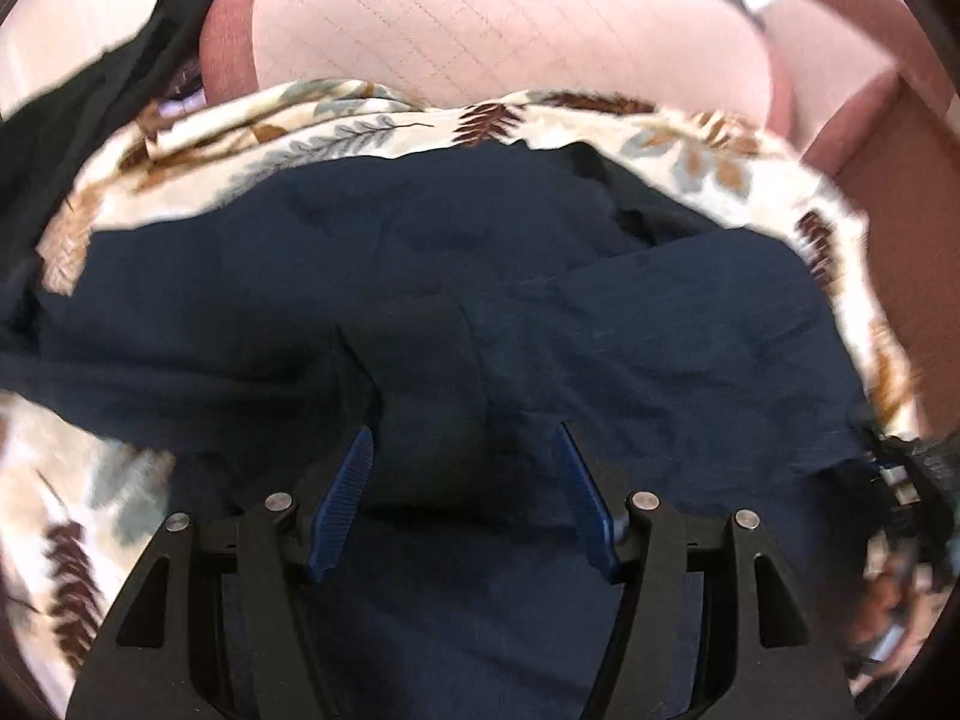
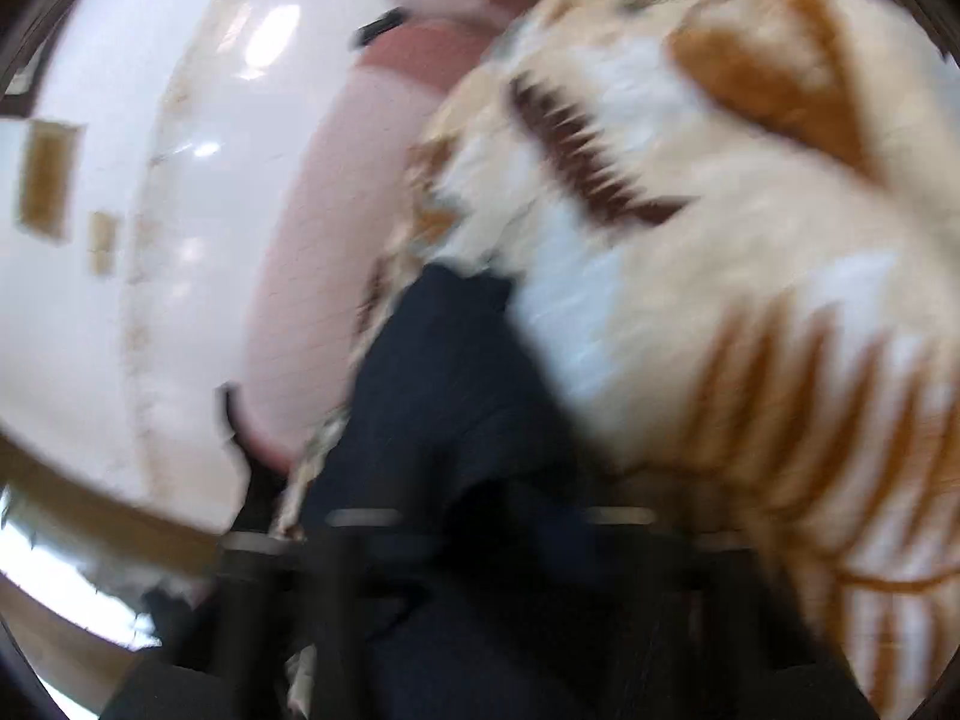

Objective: Fold large clothes

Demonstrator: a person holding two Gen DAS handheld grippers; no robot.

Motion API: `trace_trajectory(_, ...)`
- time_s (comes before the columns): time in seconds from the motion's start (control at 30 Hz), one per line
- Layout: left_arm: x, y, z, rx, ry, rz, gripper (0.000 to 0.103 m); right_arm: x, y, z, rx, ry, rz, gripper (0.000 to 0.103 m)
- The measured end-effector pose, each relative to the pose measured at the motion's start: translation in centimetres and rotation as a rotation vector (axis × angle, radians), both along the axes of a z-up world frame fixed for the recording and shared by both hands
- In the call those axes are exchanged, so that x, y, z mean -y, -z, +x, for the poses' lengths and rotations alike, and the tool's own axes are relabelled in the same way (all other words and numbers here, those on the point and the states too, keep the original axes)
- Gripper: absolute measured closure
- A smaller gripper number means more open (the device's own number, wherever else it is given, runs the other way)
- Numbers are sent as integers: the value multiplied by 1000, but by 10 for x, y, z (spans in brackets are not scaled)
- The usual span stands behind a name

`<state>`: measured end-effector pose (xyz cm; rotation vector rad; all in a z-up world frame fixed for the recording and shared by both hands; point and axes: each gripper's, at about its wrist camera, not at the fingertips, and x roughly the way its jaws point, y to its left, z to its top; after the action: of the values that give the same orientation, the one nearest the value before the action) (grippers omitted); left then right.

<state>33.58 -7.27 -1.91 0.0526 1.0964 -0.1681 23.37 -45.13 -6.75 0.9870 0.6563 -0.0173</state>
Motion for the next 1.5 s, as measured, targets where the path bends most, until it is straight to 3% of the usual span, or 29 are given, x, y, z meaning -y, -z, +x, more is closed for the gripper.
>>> trace_trajectory(0.1,-6,26,11,-49,-62,98,42,-18,-38,1,42,6,-202,99)
trace_trajectory(0.17,-12,44,15,-97,-92,82,37,-26,-24,10,-116,3,-277,97)
trace_trajectory(0.2,-17,44,14,-79,-107,54,35,-27,-6,17,-231,-25,-273,90)
trace_trajectory(0.23,-20,42,12,-73,-113,47,35,-22,6,15,-263,-31,-227,89)
trace_trajectory(0.3,-25,35,9,-92,-108,24,35,-11,-5,4,-219,23,-158,84)
trace_trajectory(0.43,-41,14,0,-52,-140,-106,35,-15,-62,-23,-32,133,-264,79)
trace_trajectory(0.53,-30,29,5,-90,-111,-35,35,-40,-77,-18,46,62,-282,71)
trace_trajectory(0.6,-28,39,11,-128,-110,-18,35,-61,-73,-2,23,-24,-273,68)
trace_trajectory(0.77,-63,9,3,-92,-144,-150,35,-127,-45,45,-106,-229,-317,68)
trace_trajectory(0.9,-120,-20,5,-45,-202,-164,35,-178,-27,77,-185,-353,-314,68)
trace_trajectory(1.0,-183,-37,12,-9,-305,-131,35,-210,-25,91,-184,-394,-390,68)
trace_trajectory(1.13,-263,-51,27,7,-448,-46,35,-247,-2,109,-246,-453,-504,54)
trace_trajectory(1.23,-323,-58,36,4,-548,-21,35,-262,4,99,-202,-441,-602,44)
trace_trajectory(1.33,-366,-56,45,-19,-625,-49,33,-276,5,92,-197,-422,-709,44)
trace_trajectory(1.5,-392,-28,64,-106,-656,-165,33,-278,6,94,-205,-408,-709,41)
